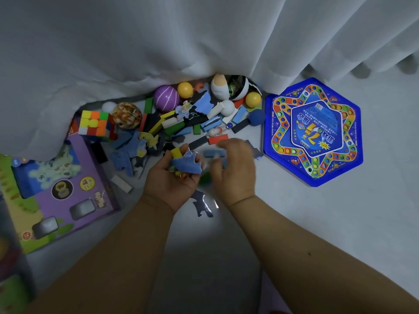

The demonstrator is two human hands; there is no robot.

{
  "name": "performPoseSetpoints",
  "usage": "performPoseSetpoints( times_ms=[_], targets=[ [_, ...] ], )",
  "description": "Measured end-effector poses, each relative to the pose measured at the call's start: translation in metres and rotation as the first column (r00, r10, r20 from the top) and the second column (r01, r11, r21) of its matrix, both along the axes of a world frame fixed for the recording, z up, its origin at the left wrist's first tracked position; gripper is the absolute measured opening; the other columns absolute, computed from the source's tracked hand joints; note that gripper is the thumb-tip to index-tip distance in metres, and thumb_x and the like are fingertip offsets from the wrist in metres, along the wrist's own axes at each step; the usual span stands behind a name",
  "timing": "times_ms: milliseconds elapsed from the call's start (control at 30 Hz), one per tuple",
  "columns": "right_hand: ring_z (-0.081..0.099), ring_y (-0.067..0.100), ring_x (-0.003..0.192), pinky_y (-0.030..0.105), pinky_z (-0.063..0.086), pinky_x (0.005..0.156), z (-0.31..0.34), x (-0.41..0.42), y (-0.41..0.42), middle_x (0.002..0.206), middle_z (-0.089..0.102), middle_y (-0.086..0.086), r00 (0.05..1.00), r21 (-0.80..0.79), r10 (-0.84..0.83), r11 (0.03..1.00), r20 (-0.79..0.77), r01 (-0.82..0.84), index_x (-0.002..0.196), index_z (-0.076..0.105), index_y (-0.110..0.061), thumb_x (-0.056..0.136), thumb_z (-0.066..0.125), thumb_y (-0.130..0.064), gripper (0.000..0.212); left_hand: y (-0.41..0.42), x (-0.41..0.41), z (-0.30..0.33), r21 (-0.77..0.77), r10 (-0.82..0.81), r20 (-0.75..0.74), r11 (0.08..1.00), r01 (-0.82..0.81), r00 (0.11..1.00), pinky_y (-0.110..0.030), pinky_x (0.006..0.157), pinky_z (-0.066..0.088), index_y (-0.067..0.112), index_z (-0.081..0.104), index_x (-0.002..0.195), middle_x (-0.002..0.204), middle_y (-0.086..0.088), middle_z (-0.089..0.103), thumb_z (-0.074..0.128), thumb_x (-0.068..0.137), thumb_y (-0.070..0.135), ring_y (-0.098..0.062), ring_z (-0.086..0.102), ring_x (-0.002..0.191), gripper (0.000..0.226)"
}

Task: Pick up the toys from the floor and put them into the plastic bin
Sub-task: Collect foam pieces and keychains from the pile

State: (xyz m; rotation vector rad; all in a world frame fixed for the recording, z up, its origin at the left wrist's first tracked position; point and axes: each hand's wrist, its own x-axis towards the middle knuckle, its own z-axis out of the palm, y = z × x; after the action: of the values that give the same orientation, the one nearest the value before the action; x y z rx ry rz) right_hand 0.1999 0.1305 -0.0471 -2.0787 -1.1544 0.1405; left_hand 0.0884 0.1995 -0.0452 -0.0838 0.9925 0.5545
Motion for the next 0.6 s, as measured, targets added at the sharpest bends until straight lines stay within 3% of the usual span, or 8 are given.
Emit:
performPoseSetpoints(
  times_ms=[67, 133, 200, 333, 500, 600],
  targets=[
    [0.052, 0.025, 0.103, 0.034, 0.048, 0.078, -0.007, 0.022, -0.008, 0.112, 0.057, 0.014, 0.980, -0.294, -0.194, 0.934, 0.053, 0.201, 0.120, 0.057, -0.010, 0.083, 0.046, -0.038, 0.048, 0.000, 0.000, 0.001, -0.006, 0.020, -0.012, 1.000, -0.020, 1.000, -0.046, 0.070, 0.056, 0.000, 0.072, 0.078, 0.073, -0.017, 0.072, 0.036, 0.100, 0.036, -0.031, 0.070, 0.069, 0.055],
    [0.043, 0.027, 0.120, 0.038, 0.047, 0.085, -0.018, 0.039, -0.020, 0.132, 0.043, 0.011, 0.985, -0.591, -0.134, 0.787, 0.113, 0.175, 0.139, 0.039, -0.022, 0.087, 0.047, -0.054, 0.062, -0.001, -0.001, 0.004, -0.016, -0.001, -0.045, 1.000, 0.001, 0.999, -0.051, 0.078, 0.043, 0.002, 0.065, 0.087, 0.074, -0.017, 0.070, 0.037, 0.100, 0.035, -0.030, 0.062, 0.081, 0.045],
    [0.033, 0.028, 0.130, 0.041, 0.046, 0.091, -0.025, 0.044, -0.028, 0.143, 0.030, 0.008, 0.992, -0.721, 0.002, 0.687, 0.124, 0.089, 0.145, 0.022, -0.030, 0.086, 0.044, -0.064, 0.072, -0.004, -0.002, 0.005, -0.024, -0.006, -0.057, 1.000, 0.005, 0.998, -0.051, 0.078, 0.040, 0.003, 0.062, 0.090, 0.073, -0.017, 0.070, 0.037, 0.100, 0.033, -0.030, 0.059, 0.083, 0.041],
    [0.025, 0.031, 0.134, 0.045, 0.044, 0.094, -0.037, 0.041, -0.023, 0.149, 0.021, 0.009, 0.977, -0.757, 0.140, 0.652, 0.159, 0.029, 0.149, 0.007, -0.033, 0.086, 0.031, -0.071, 0.077, -0.007, -0.007, 0.002, -0.048, 0.032, -0.030, 0.998, -0.034, 0.999, -0.048, 0.071, 0.053, 0.001, 0.070, 0.079, 0.076, -0.018, 0.071, 0.039, 0.100, 0.032, -0.030, 0.062, 0.080, 0.049],
    [0.034, 0.029, 0.125, 0.041, 0.043, 0.091, -0.046, 0.038, -0.019, 0.141, 0.032, 0.010, 0.954, -0.713, 0.206, 0.701, 0.220, 0.013, 0.146, 0.020, -0.026, 0.085, 0.022, -0.073, 0.077, -0.007, -0.013, -0.004, -0.058, 0.056, -0.011, 0.997, -0.057, 0.998, -0.041, 0.052, 0.058, 0.000, 0.075, 0.062, 0.072, -0.017, 0.072, 0.040, 0.098, 0.033, -0.030, 0.071, 0.062, 0.060],
    [0.037, 0.028, 0.119, 0.040, 0.040, 0.090, -0.047, 0.032, -0.018, 0.137, 0.034, 0.009, 0.955, -0.687, 0.196, 0.726, 0.224, 0.012, 0.147, 0.018, -0.023, 0.079, 0.022, -0.080, 0.088, -0.005, -0.015, -0.008, -0.048, 0.064, -0.021, 0.997, -0.065, 0.998, -0.044, 0.067, 0.058, 0.001, 0.074, 0.074, 0.073, -0.017, 0.073, 0.039, 0.099, 0.033, -0.030, 0.070, 0.069, 0.053]
  ],
)
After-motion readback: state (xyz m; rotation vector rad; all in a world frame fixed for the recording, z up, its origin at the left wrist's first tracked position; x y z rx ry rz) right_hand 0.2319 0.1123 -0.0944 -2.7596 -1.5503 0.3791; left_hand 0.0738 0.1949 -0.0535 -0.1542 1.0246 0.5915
